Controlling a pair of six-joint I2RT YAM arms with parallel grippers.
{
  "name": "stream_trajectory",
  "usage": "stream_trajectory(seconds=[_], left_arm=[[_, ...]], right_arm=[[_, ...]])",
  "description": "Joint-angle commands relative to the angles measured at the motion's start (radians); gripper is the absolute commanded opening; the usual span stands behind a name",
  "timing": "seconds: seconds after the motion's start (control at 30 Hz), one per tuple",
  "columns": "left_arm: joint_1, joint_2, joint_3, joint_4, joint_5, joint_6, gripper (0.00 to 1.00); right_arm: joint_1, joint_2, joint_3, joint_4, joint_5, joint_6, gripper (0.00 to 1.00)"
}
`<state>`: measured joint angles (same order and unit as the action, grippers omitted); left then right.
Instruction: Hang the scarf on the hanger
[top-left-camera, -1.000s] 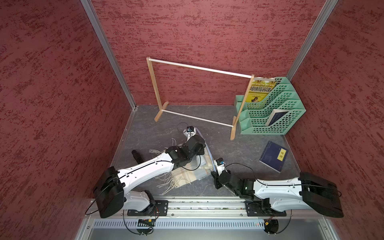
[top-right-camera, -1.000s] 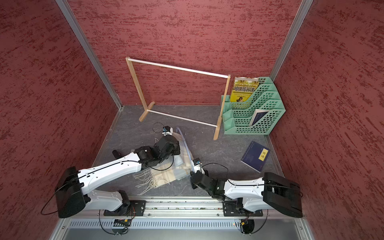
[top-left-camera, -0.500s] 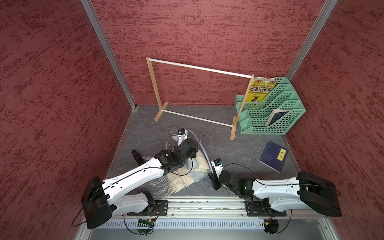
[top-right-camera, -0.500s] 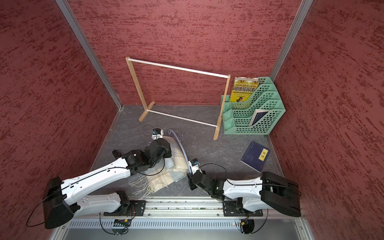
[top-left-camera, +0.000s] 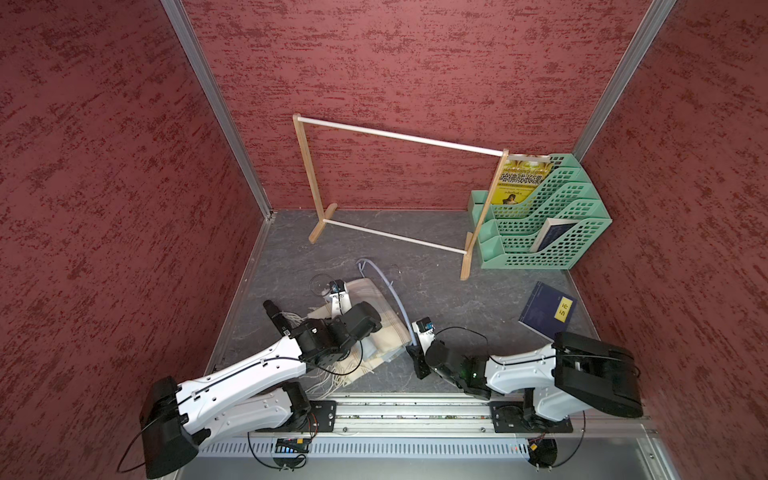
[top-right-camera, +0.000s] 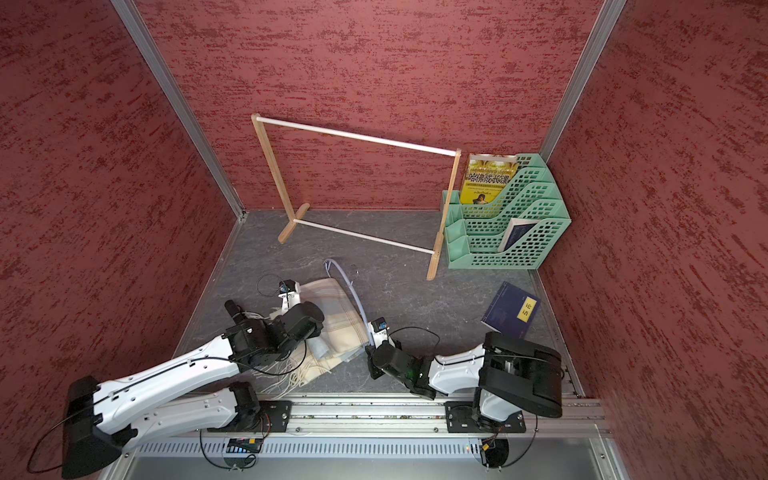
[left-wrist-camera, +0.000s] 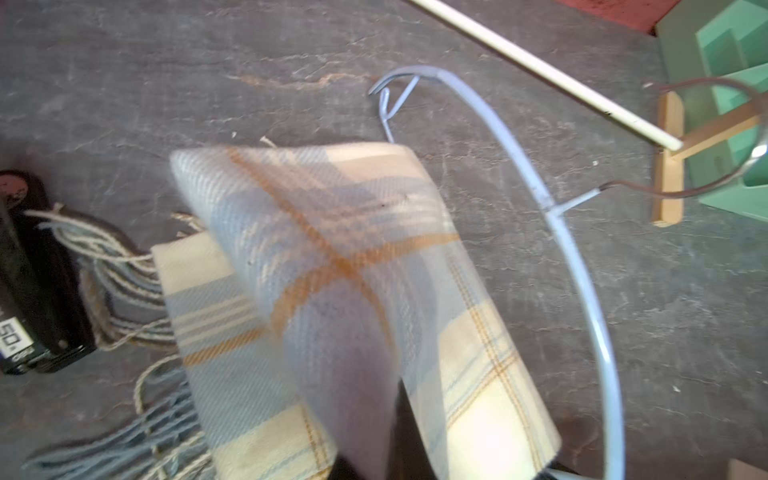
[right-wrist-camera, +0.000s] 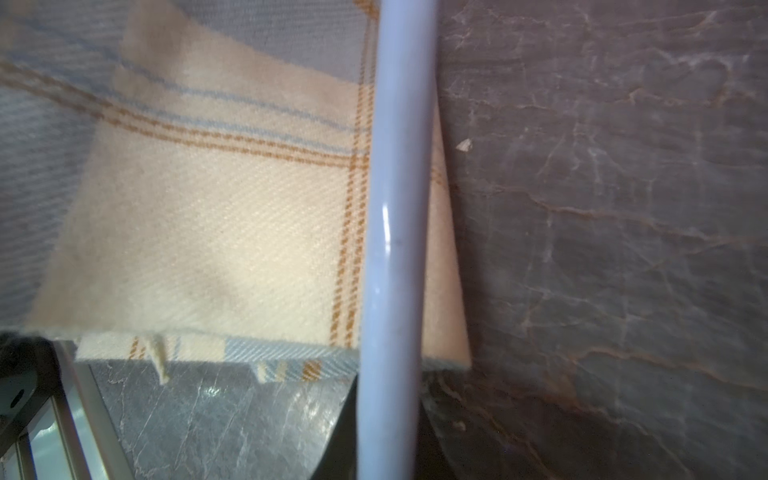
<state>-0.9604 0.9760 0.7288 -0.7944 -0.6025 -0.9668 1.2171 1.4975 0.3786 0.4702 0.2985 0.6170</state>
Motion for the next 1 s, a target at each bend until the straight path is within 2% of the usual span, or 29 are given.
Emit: stream_trajectory(seconds=[0.0,0.13,0.37,0.53,0.67,0.8,0.97], left_arm=[[-0.003,0.0,-0.053,-0.042,-0.017,-0.104,0.0],[0.04,0.067,-0.061,0.038,-0.036,-0.066,0.0],[0.203,0.272,0.007,0.353,0.009,0.197,0.0],[0.245,0.438,0.097,0.519,0.051,0.338,0.0],[0.256,0.536,0.151,0.563,0.103,0.37,0.0],[0.23,0.522,0.146,0.531,0.14,0.35,0.0],[0.185,0.379,0.105,0.415,0.148,0.324,0.0]], right_arm=[[-0.027,0.019,-0.005,-0.077,0.027,0.033,0.0],[-0.052,-0.029,-0.023,-0.146,0.11,0.059,0.0],[-0.117,-0.201,-0.088,-0.327,0.26,0.154,0.0],[-0.125,-0.268,-0.099,-0.41,0.326,0.209,0.0],[-0.125,-0.279,-0.107,-0.45,0.364,0.272,0.0],[-0.125,-0.28,-0.109,-0.446,0.361,0.273,0.0],[-0.125,-0.267,-0.105,-0.416,0.345,0.247,0.0]])
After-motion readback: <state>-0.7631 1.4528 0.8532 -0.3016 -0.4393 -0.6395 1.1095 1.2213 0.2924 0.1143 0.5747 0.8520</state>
